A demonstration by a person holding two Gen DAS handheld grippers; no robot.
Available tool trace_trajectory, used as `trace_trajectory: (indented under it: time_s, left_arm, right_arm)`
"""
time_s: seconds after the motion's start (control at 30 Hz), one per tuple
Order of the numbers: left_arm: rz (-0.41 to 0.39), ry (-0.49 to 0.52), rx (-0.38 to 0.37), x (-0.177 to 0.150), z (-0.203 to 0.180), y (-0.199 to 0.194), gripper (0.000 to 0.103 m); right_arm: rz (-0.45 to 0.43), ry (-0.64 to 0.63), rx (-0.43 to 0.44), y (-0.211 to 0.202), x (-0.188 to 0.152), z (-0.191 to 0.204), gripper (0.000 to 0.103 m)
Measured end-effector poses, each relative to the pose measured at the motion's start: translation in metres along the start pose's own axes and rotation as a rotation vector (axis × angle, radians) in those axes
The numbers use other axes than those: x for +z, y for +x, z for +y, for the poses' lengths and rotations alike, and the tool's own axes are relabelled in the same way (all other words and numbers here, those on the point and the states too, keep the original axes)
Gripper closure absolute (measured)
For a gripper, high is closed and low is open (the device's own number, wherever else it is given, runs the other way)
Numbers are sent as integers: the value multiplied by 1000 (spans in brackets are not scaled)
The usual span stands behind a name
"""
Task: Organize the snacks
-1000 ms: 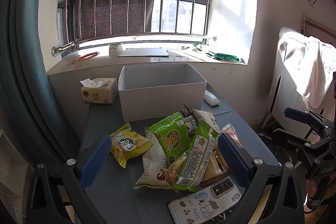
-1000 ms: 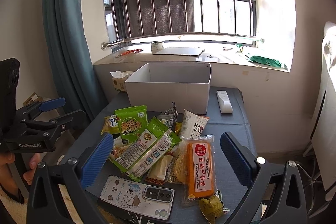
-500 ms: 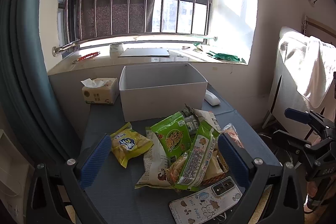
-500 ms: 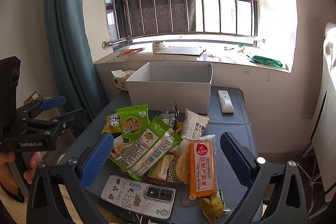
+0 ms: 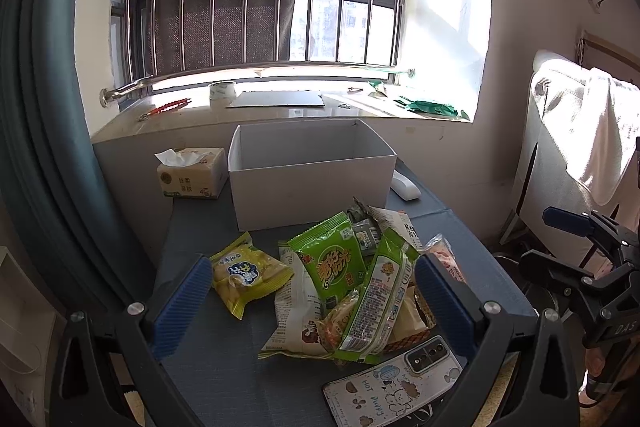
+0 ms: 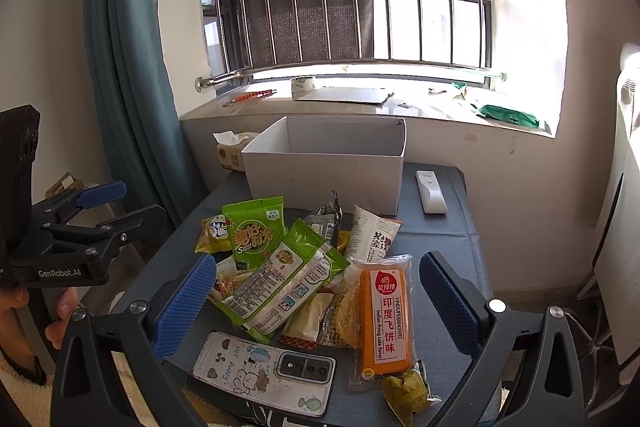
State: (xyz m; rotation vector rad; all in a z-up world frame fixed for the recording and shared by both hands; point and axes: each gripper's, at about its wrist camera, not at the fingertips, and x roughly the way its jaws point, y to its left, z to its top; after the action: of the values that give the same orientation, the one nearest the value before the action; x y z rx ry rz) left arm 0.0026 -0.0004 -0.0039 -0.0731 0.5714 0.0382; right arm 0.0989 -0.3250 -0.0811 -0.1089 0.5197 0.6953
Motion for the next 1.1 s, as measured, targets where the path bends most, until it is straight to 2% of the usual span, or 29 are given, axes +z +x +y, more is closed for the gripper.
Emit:
trace_trajectory:
  time_s: [0.67, 0.83, 1.1]
  left_arm:
    - [-5, -7, 4, -1, 3, -1, 0]
    - [-12, -18, 14, -2, 8, -2, 0]
    - [-27, -59, 23, -12, 27, -3, 0]
  right_arm:
    - [12, 19, 31, 4, -2, 2, 0]
    - [63, 61, 69, 25, -8, 6, 0]
    - [187, 177, 154, 88, -22, 19, 0]
